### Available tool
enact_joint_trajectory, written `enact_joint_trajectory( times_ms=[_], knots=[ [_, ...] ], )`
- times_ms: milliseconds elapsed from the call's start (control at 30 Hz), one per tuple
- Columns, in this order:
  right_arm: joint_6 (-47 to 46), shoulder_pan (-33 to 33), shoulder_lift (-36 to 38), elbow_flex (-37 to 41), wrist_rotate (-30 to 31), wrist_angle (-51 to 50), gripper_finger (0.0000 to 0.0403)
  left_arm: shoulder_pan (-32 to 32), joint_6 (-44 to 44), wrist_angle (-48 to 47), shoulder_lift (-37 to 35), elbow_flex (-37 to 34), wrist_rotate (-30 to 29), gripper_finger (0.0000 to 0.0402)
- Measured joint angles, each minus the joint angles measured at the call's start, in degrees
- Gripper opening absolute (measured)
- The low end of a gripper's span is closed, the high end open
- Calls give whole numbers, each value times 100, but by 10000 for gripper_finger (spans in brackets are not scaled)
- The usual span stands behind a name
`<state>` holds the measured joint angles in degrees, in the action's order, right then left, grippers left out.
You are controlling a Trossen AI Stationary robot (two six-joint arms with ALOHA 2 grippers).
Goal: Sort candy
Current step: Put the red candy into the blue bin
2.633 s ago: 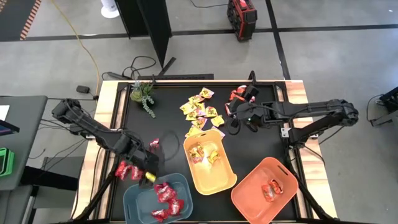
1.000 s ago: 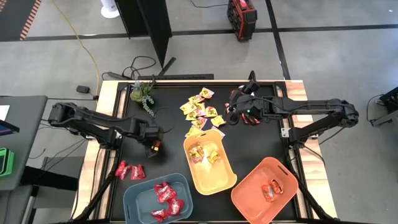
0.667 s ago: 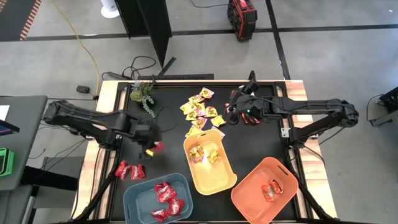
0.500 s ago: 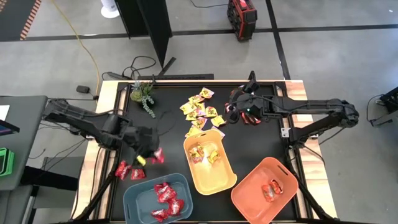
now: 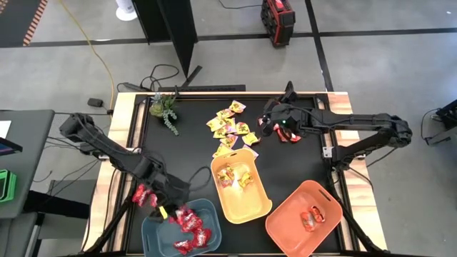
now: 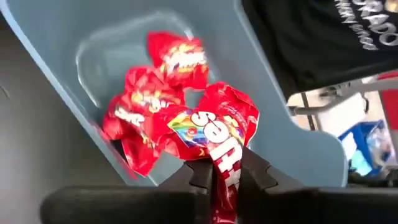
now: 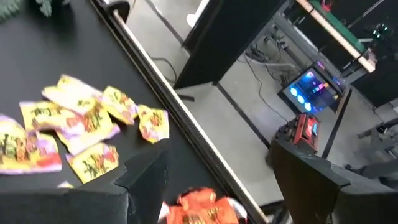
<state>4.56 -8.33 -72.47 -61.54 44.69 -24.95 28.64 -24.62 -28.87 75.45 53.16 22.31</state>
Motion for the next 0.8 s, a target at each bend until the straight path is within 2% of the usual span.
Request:
enact_joint_trajectory(
  times_ms=[233,367,533,667,800],
  knots=[
    [192,-7,4,-197,-110,69,292,67,-912,-288,423,-8,-509,113],
    [-17,-7,4,-406,-455,-316,300,209,-1027,-349,412,43,-765,173],
    [-290,-38,4,-631,-626,-919,323,362,-898,-371,355,335,-777,235],
    [-306,-85,7,-735,-783,-1141,341,499,-621,-320,310,631,-944,256],
    [-299,-93,2,-804,-794,-1179,349,560,-578,-345,307,848,-1036,259]
  ],
)
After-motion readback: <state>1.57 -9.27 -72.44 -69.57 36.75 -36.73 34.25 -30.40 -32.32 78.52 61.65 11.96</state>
